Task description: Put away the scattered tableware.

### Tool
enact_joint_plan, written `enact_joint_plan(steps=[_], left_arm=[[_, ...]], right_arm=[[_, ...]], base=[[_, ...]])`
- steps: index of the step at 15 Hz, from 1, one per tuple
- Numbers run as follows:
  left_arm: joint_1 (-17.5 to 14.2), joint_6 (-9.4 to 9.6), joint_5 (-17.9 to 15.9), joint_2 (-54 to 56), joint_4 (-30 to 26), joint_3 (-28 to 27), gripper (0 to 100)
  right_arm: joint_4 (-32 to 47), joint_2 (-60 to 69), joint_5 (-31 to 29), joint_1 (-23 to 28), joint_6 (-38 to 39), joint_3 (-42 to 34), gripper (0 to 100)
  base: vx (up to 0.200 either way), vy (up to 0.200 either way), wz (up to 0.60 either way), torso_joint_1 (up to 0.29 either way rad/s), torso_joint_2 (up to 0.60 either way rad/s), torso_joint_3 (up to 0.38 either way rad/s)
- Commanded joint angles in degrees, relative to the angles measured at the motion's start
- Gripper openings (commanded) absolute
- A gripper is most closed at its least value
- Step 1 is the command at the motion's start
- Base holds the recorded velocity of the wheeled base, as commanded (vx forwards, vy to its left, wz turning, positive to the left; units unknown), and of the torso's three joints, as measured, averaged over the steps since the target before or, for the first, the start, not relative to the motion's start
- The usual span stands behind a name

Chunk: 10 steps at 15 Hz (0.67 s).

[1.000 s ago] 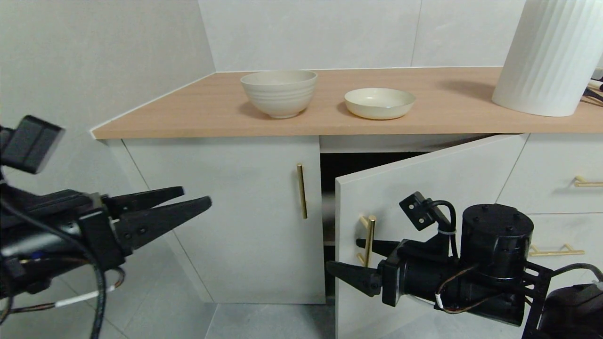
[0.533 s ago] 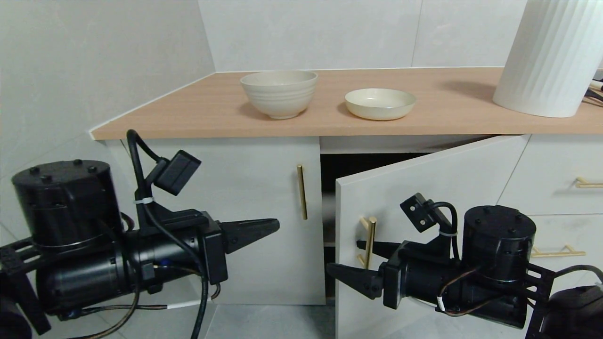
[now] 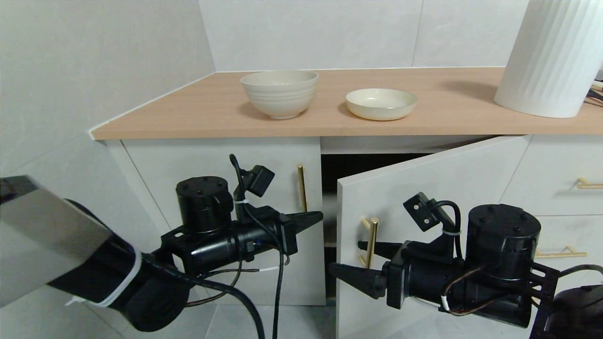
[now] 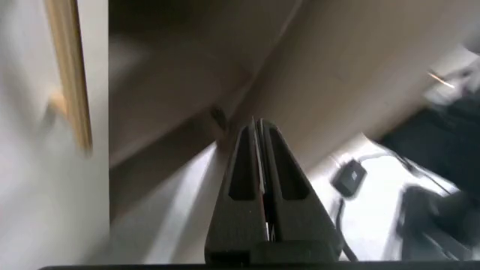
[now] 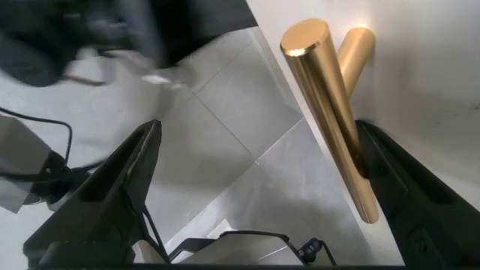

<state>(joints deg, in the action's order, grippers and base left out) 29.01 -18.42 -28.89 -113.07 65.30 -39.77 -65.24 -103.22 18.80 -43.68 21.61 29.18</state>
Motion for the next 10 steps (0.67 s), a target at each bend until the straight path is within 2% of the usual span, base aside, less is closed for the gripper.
enact_joint_plan(steps=[1, 5, 7, 10], left_arm=[[0.61, -0.39, -0.02, -6.64, 0.00, -4.88, 0], [2.71, -0.39, 0.68, -8.40, 0.96, -6.11, 0], [3.68, -0.74, 0.94, -9.28, 3.16, -7.34, 0], [5.70, -3.90, 0.42, -9.89, 3.07, -9.10, 0]], right_arm=[[0.03, 1.09, -0.25, 0.44, 0.01, -0.71, 100], [0.03, 1.53, 0.01, 0.52, 0.01, -1.59, 100], [0.03, 1.00, -0.17, 1.32, -0.08, -1.50, 100], [0.03, 1.53, 0.01, 2.55, -0.08, -1.76, 100]], base=[[0.000, 0.000, 0.00, 0.000, 0.00, 0.000], [0.000, 0.000, 0.00, 0.000, 0.00, 0.000], [0.000, 0.000, 0.00, 0.000, 0.00, 0.000], [0.000, 0.000, 0.00, 0.000, 0.00, 0.000]])
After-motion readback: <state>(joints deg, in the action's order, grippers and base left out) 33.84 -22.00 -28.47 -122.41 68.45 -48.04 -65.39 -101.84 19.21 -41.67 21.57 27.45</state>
